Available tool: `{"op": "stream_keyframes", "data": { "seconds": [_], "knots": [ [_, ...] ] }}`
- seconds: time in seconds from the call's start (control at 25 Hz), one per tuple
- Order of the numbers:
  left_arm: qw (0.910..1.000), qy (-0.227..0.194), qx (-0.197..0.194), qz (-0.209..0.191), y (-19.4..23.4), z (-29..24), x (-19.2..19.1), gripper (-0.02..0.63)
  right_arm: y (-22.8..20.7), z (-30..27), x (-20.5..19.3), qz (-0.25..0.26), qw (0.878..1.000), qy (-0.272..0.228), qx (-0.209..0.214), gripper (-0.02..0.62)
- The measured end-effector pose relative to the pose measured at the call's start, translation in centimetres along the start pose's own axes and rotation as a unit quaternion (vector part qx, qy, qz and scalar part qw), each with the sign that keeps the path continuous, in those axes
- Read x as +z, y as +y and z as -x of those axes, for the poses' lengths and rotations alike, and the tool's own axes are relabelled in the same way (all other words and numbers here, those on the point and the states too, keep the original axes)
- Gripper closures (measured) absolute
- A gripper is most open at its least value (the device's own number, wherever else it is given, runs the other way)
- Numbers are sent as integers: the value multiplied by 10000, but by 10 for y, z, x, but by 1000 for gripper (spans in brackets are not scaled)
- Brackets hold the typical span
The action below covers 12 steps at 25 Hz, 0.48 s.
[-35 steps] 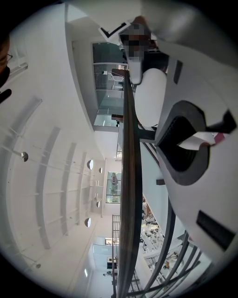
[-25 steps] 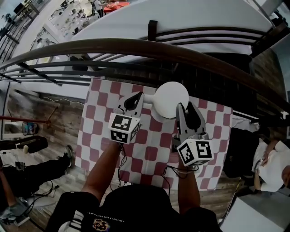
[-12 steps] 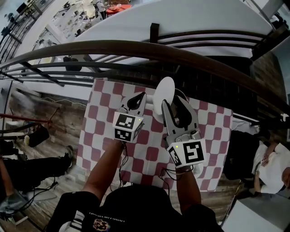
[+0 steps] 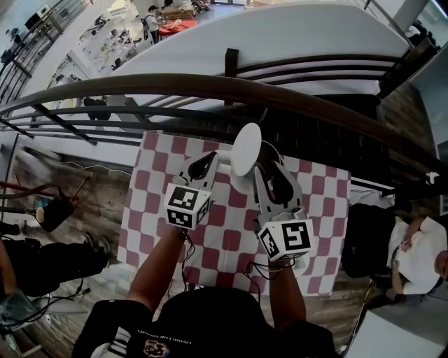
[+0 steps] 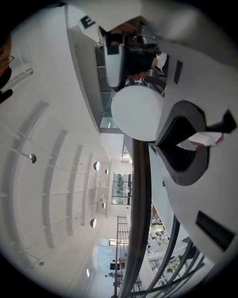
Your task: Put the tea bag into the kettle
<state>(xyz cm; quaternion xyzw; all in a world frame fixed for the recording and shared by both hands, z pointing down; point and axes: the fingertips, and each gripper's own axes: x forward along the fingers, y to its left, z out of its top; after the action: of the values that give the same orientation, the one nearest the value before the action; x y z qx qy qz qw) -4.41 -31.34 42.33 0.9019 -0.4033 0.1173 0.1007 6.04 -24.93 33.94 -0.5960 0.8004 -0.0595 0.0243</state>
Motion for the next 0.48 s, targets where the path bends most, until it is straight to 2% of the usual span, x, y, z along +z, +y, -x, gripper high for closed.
{"op": "stream_keyframes", "data": {
  "seconds": [0.2,0.48],
  "knots": [
    [9999,23,27,121,-15,42,0,607,4,21,-13,-168,9997,154,-111,468],
    [9998,-120,114,75,-27,89,-2,607,22,51,-18,-175,9994,250,-133,468]
  ]
}}
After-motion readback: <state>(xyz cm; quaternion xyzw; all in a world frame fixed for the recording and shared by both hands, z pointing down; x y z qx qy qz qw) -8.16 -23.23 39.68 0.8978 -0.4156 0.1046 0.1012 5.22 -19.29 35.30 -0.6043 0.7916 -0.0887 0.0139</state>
